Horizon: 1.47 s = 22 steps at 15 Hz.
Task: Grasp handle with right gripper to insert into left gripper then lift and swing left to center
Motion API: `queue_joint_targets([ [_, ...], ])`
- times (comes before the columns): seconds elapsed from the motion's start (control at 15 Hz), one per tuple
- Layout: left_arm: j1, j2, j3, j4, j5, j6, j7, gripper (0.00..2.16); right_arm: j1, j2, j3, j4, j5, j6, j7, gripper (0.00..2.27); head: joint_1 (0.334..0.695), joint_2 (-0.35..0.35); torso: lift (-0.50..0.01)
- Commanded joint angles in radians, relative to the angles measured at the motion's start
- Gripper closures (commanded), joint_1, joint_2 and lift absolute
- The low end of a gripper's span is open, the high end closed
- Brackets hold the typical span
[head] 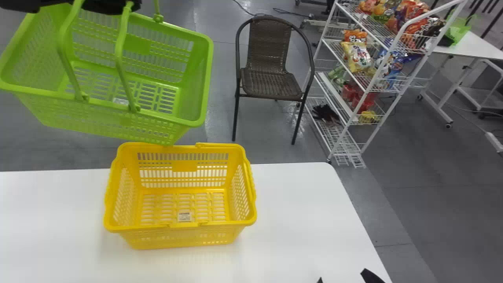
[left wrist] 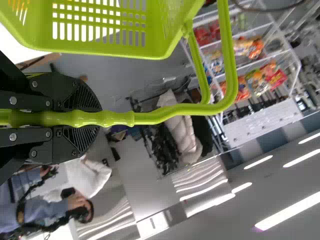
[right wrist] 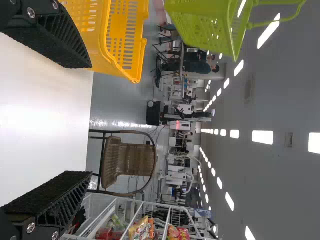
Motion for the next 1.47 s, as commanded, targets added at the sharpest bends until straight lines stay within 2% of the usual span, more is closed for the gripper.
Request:
queue_joint_targets([
  [0.0,-0.005,0.120,-0.004,0.000,0.010,0.004,-0.015,2.13,0.000,-0.001,-0.001,0.000,0.000,0.000,0.000,0.04,0.695,-0.152,0.000],
  [0.27,0.034,0.301,-0.001,0.000,0.030,0.004,-0.053,2.13,-0.001,-0.006,-0.006,0.000,-0.016,-0.012,0.006,0.04,0.695,-0.029,0.000],
  [0.33,0.061,0.350,0.008,-0.001,0.034,0.004,-0.067,2.13,-0.001,-0.006,-0.013,0.000,-0.026,-0.018,0.017,0.04,0.695,0.022,0.000],
  [0.47,0.138,0.425,0.024,-0.009,0.060,0.004,-0.096,2.13,0.000,-0.006,-0.021,0.003,-0.028,-0.025,0.017,0.04,0.695,0.067,0.000],
  [0.6,0.232,0.487,0.074,-0.029,0.076,0.004,-0.124,2.13,0.005,-0.008,-0.026,0.003,-0.028,-0.031,0.017,0.04,0.695,0.106,0.000],
  [0.73,0.433,0.548,0.215,-0.141,0.087,0.004,-0.127,2.13,0.008,-0.006,-0.027,0.003,-0.028,-0.043,0.017,0.04,0.695,0.169,0.000],
  [1.0,0.834,0.568,0.547,-0.331,0.114,0.004,-0.122,2.13,0.003,-0.012,-0.027,0.006,-0.028,-0.040,0.017,0.04,0.695,0.253,0.000],
  [1.13,1.006,0.568,0.625,-0.414,0.180,0.004,-0.113,2.13,-0.001,-0.012,-0.027,0.006,-0.028,-0.037,0.017,0.04,0.695,0.286,0.000],
  [1.27,1.203,0.531,0.777,-0.551,0.192,0.004,-0.107,2.13,-0.003,-0.012,-0.033,0.006,-0.029,-0.037,0.017,0.04,0.695,0.308,0.000],
  [1.4,1.353,0.476,0.866,-0.650,0.246,0.004,-0.084,2.13,-0.008,-0.020,-0.039,0.006,-0.045,-0.037,0.017,0.04,0.695,0.315,0.000],
])
